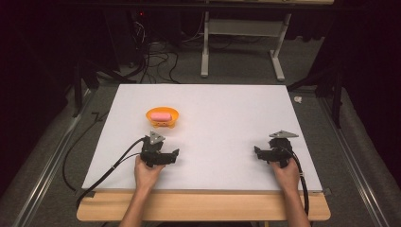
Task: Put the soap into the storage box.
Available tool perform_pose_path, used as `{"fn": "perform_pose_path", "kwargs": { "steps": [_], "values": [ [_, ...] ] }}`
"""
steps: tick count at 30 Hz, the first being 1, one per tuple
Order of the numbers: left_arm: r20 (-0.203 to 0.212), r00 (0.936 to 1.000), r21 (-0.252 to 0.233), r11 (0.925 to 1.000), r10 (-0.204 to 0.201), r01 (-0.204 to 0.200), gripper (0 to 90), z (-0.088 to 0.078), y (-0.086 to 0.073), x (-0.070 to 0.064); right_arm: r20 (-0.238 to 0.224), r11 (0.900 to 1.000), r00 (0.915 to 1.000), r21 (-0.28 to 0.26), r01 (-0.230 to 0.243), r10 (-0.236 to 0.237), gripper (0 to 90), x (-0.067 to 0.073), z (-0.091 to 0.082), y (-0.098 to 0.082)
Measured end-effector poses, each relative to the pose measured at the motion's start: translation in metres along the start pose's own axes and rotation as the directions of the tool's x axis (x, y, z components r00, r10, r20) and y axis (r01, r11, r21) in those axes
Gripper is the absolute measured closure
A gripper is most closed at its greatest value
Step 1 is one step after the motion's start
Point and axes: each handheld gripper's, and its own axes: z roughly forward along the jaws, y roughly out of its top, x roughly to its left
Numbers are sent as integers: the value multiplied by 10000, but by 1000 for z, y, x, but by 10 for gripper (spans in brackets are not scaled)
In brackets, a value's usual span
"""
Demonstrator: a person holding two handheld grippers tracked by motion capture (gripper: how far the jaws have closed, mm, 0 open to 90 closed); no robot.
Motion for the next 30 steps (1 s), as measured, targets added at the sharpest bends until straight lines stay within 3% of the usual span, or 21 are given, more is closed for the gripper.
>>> {"fn": "perform_pose_path", "kwargs": {
  "steps": [30],
  "values": [
    [-468, 9980, 271, 9987, 433, -421, 172, 14, -7, -5, 2, 10000, 10000, 0, -2, 2, 160, 0, 0, 0]
  ]
}}
